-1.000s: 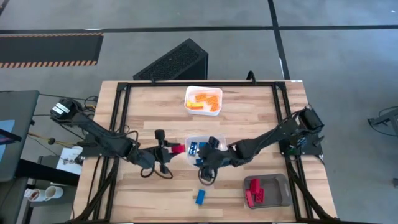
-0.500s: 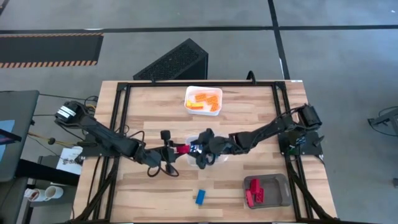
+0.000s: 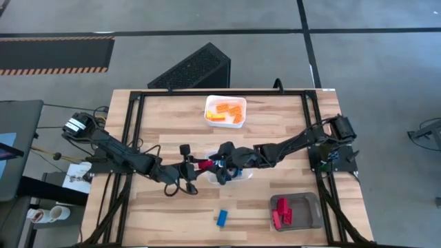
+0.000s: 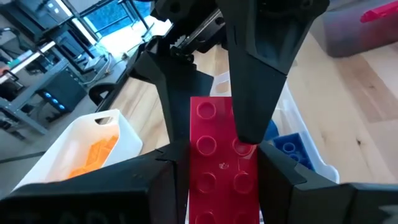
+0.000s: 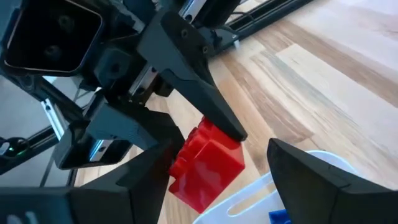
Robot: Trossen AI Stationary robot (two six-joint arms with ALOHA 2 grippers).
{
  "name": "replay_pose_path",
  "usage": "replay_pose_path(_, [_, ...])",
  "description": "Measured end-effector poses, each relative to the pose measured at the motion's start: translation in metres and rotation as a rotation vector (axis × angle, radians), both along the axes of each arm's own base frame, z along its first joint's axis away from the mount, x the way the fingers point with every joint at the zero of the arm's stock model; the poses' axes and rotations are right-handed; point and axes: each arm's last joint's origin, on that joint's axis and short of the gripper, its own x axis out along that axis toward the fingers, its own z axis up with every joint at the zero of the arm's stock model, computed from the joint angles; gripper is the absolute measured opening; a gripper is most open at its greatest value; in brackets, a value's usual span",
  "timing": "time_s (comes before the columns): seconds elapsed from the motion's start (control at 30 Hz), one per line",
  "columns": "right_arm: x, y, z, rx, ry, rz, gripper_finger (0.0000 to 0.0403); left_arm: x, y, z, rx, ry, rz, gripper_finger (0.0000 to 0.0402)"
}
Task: Sort & place blocks by color
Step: Put the red game piece into the black bin
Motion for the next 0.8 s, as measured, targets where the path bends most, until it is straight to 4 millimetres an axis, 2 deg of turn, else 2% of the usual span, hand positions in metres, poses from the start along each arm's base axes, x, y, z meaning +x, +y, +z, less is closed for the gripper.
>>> replay_pose_path(0.13, [0.0, 0.001, 0.001, 0.007, -0.009, 0.026, 0.0239, 0.0, 0.0, 0.001, -0.007, -0.013, 0.0, 0.0102])
replay_pose_path(0.27, [0.0, 0.001, 0.001, 0.001, -0.006, 0.039, 0.0145, 0.0, 0.0, 0.001, -0.004, -0.012, 0.01, 0.0102])
replay_pose_path(0.33, [0.001, 0.0, 0.001, 0.01, -0.002, 0.069, 0.0133, 0.0, 0.0, 0.001, -0.001, -0.012, 0.016, 0.0107])
replay_pose_path(0.43, [0.001, -0.003, 0.001, 0.013, 0.008, 0.141, 0.0129, 0.0, -0.001, 0.001, -0.017, -0.024, 0.025, 0.0158])
replay_pose_path(0.5, [-0.003, -0.004, 0.004, 0.017, 0.028, 0.175, 0.0072, -0.001, -0.002, 0.003, -0.027, -0.039, 0.041, 0.0206])
replay_pose_path(0.57, [-0.009, -0.004, 0.008, 0.024, 0.082, 0.193, 0.0078, -0.007, -0.004, 0.008, 0.0, -0.042, 0.048, 0.025])
replay_pose_path(0.67, [-0.028, -0.004, 0.022, 0.019, 0.18, 0.198, 0.0078, -0.02, -0.008, 0.028, 0.01, -0.102, 0.053, 0.0298])
replay_pose_path(0.8, [-0.064, 0.007, 0.051, 0.001, 0.263, 0.219, 0.0086, -0.044, -0.007, 0.063, -0.073, -0.232, 0.045, 0.0325])
